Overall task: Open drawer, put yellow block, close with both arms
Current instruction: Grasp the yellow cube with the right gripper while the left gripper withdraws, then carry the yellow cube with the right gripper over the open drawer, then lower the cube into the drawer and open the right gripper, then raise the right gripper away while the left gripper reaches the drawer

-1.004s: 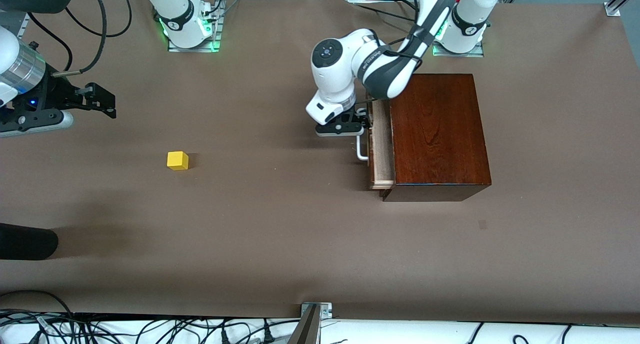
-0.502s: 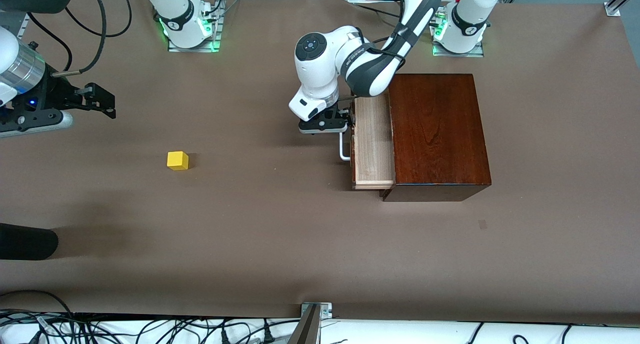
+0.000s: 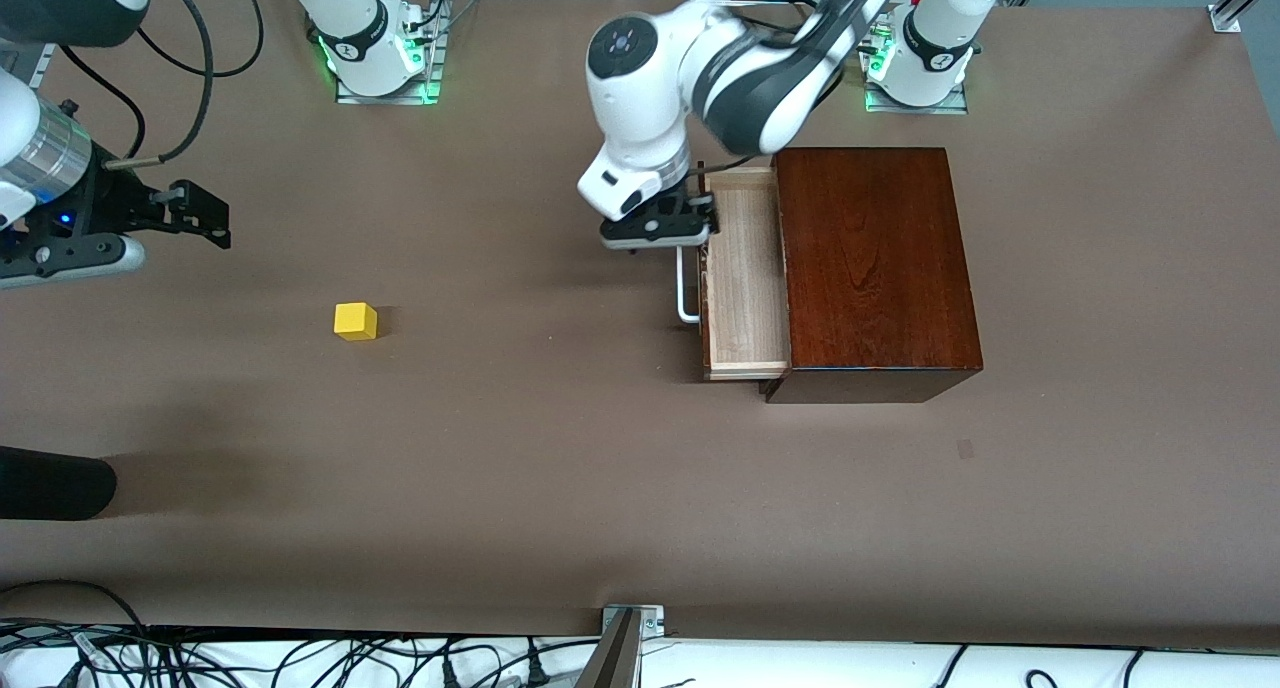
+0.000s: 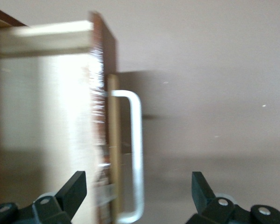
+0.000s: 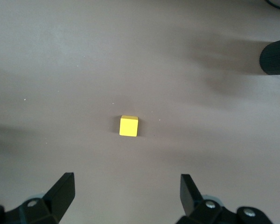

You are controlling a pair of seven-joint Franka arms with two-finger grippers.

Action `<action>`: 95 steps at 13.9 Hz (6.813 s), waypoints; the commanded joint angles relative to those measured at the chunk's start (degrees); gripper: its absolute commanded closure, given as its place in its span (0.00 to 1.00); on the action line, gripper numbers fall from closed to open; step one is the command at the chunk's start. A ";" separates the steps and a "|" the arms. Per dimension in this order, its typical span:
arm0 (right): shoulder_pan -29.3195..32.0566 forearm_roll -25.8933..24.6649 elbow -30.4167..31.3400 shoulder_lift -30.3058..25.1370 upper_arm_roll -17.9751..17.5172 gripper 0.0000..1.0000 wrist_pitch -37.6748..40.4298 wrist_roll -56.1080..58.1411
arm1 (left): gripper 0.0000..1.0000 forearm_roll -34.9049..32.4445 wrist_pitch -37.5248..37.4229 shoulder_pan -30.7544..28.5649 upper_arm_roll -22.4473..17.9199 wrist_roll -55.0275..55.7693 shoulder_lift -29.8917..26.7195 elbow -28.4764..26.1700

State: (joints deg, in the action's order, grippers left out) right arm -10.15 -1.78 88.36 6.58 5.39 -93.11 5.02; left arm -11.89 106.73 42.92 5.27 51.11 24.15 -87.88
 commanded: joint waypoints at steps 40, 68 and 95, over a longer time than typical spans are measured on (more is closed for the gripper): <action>-8.64 4.59 6.05 16.53 -10.73 1.00 -23.34 10.28 | 0.00 11.98 -14.71 -42.65 -3.08 -48.82 -28.29 -10.82; -43.73 -13.60 -24.90 42.64 -11.80 0.74 -28.08 18.71 | 0.00 11.98 -14.89 -41.95 -2.90 -48.82 -26.70 -8.89; -5.51 9.78 3.63 -7.70 2.09 0.00 -3.38 18.19 | 0.00 20.59 -24.21 -32.74 25.67 -46.01 3.15 12.45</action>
State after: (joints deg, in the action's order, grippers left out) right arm -16.90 8.32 80.82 7.22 8.52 -94.05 24.89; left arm 8.19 84.58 6.93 30.64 4.57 17.72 -85.30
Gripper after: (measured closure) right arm 0.000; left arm 0.000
